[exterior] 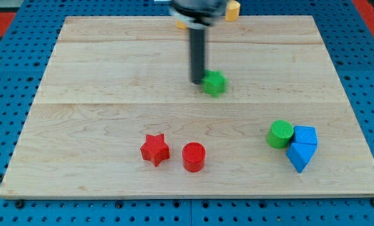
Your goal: Push the red star along with the red circle close to the green circle
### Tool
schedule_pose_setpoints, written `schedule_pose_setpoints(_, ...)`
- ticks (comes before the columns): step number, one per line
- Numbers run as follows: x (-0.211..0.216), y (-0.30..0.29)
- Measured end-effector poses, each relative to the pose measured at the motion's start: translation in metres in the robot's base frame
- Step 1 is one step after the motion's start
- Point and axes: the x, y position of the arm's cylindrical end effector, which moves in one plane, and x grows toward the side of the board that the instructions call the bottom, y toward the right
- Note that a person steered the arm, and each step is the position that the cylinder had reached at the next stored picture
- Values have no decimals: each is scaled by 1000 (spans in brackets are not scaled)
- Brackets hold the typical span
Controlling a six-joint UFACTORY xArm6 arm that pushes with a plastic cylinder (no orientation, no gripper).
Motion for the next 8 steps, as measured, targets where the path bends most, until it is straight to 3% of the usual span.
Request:
schedule_pose_setpoints(1, 16, 59)
schedule_pose_setpoints(2, 0, 79)
schedule_pose_setpoints(4, 64, 97)
schedule_pose_setpoints(5, 48, -10)
schedule_pose_setpoints(6, 102, -94)
schedule_pose_setpoints(8, 159, -154)
